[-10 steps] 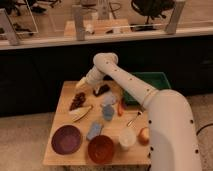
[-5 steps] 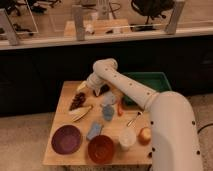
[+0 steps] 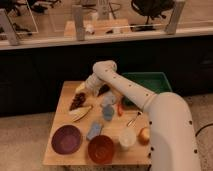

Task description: Place grapes in plastic cup

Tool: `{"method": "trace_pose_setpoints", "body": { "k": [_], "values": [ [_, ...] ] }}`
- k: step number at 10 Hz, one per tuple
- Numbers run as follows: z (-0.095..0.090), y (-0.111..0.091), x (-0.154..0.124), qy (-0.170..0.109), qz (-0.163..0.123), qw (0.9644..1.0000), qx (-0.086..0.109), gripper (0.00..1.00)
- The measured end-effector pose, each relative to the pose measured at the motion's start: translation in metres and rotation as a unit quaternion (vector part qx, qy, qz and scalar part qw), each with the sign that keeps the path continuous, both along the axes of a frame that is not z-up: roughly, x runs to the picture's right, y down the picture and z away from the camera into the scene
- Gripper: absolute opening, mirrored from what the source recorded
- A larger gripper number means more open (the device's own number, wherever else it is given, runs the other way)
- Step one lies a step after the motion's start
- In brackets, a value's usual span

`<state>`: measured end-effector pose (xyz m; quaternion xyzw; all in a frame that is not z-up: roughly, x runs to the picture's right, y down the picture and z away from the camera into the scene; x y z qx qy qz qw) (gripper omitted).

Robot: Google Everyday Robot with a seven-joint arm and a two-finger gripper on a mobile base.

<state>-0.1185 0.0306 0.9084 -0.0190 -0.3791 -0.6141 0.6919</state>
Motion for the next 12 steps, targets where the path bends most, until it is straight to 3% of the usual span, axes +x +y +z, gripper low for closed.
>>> {"method": "trace_pose_setpoints", "body": {
  "k": [5,8,9,12],
  "values": [
    [0.026,0.032,-0.022,-0.009,-0.016,0.9996,-0.023,0.8],
    [0.026,0.036,-0.036,-0.02,-0.02,0.9991,-0.031,0.8],
    [0.025,0.036,-0.041,-0.021,-0.023,0.999,-0.033,0.76],
    [0.026,0.039,-0.051,-0.022,-0.032,0.9986,-0.035,0.46]
  ]
}}
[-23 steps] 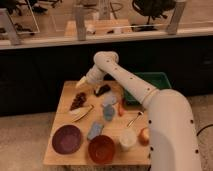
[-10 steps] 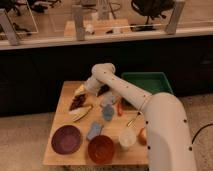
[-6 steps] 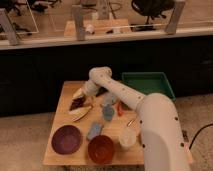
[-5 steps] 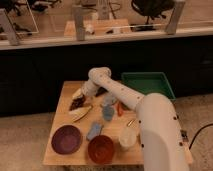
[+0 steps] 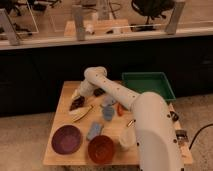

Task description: Place grapes in plastic cup

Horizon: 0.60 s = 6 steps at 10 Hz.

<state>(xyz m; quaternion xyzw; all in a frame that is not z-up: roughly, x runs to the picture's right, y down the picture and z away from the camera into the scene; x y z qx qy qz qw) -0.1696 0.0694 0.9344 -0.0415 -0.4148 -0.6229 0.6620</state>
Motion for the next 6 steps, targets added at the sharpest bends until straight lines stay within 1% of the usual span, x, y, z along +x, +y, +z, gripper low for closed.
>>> {"method": "trace_pose_setpoints", "body": {
  "k": [1,2,4,5,6],
  "values": [
    [-0.0008,0.0009,-0.0032,-0.001,-0.006,1.0,0.004,0.34],
    [-0.0008,0.0022,-0.0043,-0.002,-0.009,0.9999,0.005,0.27],
    [-0.0006,0.0034,-0.0025,-0.005,-0.007,0.9999,0.006,0.05],
    [-0.0017,0.0024,-0.0006,-0.007,-0.004,0.9999,0.006,0.01],
    [-0.0043,0.0003,0.002,-0.012,0.003,0.9999,0.005,0.0]
  ]
}}
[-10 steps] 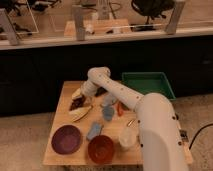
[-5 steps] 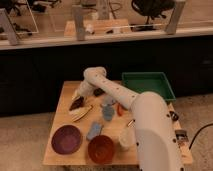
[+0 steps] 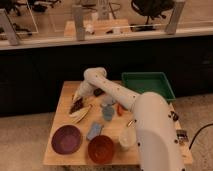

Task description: Place grapes in plastic cup

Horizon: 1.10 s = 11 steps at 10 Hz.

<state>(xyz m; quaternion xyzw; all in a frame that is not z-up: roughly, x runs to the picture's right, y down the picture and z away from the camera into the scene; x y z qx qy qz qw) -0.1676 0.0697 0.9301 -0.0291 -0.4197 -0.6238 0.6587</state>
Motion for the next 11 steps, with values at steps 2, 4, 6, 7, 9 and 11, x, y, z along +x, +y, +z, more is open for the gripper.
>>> {"method": "trace_pose_setpoints", "body": {
  "k": [2,4,6,7,9,11],
  "values": [
    [-0.009,-0.008,0.008,-0.013,0.016,0.9998,0.001,0.0],
    [-0.031,-0.027,0.019,-0.028,0.035,0.9989,0.012,0.0],
    [-0.062,-0.053,0.033,-0.045,0.057,0.9969,0.031,0.0],
    [-0.073,-0.063,0.038,-0.05,0.065,0.9959,0.038,0.0],
    [-0.103,-0.084,0.055,-0.059,0.083,0.9932,0.056,0.0],
    [-0.124,-0.092,0.085,-0.06,0.093,0.9915,0.068,0.0]
  ]
}}
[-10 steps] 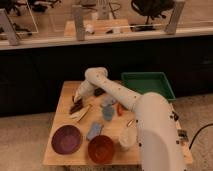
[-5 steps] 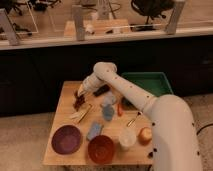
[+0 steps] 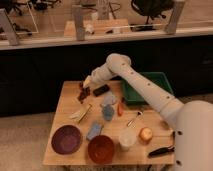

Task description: Place grapes in plastic cup

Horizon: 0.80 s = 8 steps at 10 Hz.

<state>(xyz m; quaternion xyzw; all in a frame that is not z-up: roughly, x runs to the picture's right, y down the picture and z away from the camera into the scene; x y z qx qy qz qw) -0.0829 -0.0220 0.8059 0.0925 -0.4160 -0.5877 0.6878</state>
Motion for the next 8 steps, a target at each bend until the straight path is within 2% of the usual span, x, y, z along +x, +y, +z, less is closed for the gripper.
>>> {"method": "trace_pose_setpoints", "body": {
  "k": [3,5,8],
  "values": [
    [-0.02,0.008,0.053,0.013,0.006,0.9999,0.004,0.0],
    [-0.025,0.024,0.084,0.027,-0.006,0.9995,-0.012,0.0],
    [-0.032,0.049,0.1,0.029,-0.052,0.9973,-0.042,0.0]
  ]
}}
